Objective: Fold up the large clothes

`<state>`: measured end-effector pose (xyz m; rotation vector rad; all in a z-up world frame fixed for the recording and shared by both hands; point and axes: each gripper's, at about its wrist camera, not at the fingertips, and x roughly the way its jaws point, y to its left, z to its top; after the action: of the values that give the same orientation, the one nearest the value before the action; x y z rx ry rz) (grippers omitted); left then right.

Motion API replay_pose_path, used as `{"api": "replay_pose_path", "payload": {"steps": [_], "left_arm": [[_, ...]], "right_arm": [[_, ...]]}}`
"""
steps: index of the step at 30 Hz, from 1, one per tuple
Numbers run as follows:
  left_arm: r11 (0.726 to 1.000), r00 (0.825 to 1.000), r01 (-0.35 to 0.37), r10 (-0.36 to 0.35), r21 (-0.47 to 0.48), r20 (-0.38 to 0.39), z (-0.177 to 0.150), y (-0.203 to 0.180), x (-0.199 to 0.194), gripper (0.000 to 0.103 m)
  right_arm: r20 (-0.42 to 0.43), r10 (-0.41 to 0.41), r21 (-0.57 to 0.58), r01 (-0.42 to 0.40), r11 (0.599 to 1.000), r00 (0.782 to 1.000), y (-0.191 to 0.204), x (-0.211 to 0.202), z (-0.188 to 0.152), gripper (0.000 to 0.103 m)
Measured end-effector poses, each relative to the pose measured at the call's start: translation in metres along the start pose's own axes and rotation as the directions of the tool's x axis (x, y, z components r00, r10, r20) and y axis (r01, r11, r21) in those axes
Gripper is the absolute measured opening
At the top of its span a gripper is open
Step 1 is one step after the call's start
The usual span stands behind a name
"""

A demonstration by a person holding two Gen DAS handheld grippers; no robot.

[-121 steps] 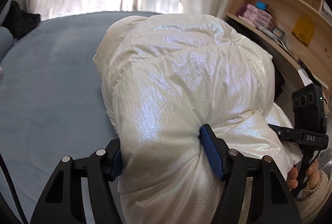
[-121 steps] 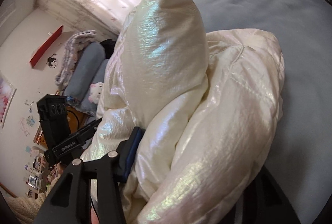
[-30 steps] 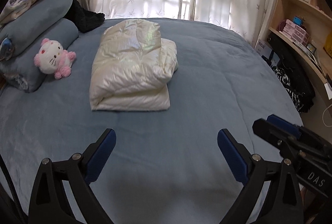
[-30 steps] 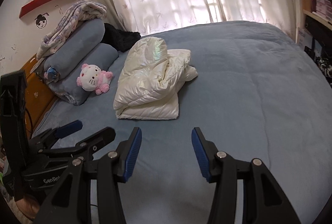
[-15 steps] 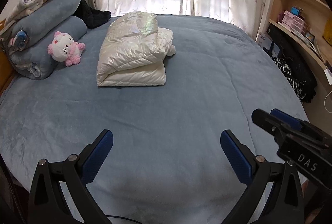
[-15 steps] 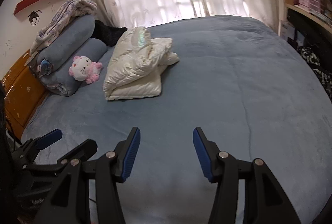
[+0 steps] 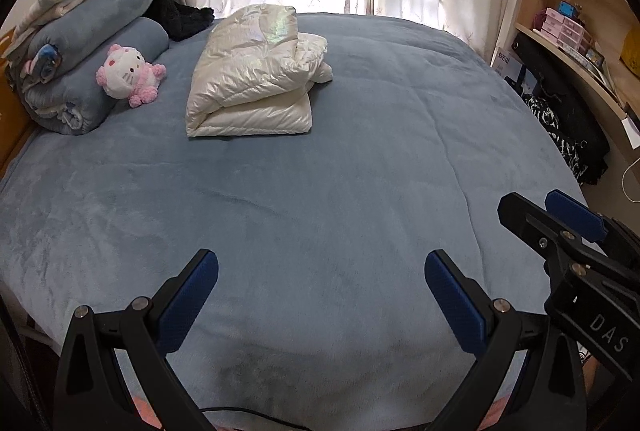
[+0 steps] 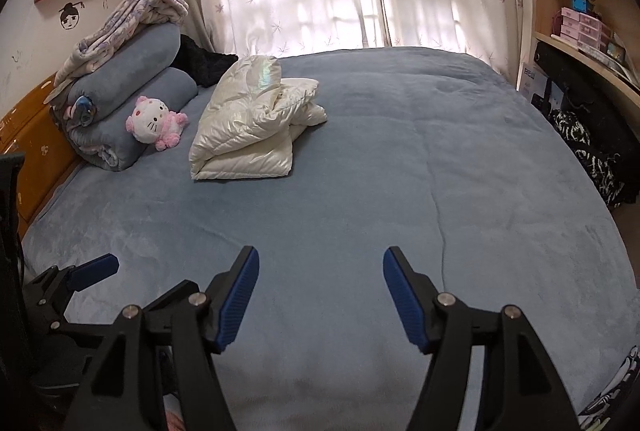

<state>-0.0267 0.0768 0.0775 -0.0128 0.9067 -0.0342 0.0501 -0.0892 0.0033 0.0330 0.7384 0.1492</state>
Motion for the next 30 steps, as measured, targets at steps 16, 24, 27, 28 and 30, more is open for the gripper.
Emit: {"api": "replay_pose_path", "payload": {"steps": [16,24,27,28,30], "left_arm": [[1.0,0.997,-0.016,0.017,-0.019,0.077,0.005,0.006,-0.029,0.102],[1.0,0.997,-0.024,0.025,-0.015,0.07,0.006,0.006,-0.024,0.102],[1.0,0.997,-0.026,0.027,-0.015,0.071,0.006,0.006,-0.023,0.102],[1.0,0.997,-0.027,0.028,-0.013,0.069,0.006,0.005,-0.023,0.102],[1.0,0.997,-0.026,0.027,-0.01,0.066,0.007,0.004,-0.021,0.102]], "right_arm": [[0.04,-0.05,-0.004,0.051,0.999,0.998,-0.014,-0.018,-0.004,0.065],[0.039,-0.049,-0.006,0.049,0.999,0.998,-0.014,-0.017,-0.006,0.065],[0.036,-0.051,-0.005,0.051,0.999,0.998,-0.016,-0.016,-0.006,0.065],[0.035,-0.049,-0.003,0.049,0.999,0.998,-0.016,-0.017,-0.007,0.065],[0.031,-0.05,0.0,0.05,0.999,0.998,-0.018,-0.016,-0.007,0.065]]}}
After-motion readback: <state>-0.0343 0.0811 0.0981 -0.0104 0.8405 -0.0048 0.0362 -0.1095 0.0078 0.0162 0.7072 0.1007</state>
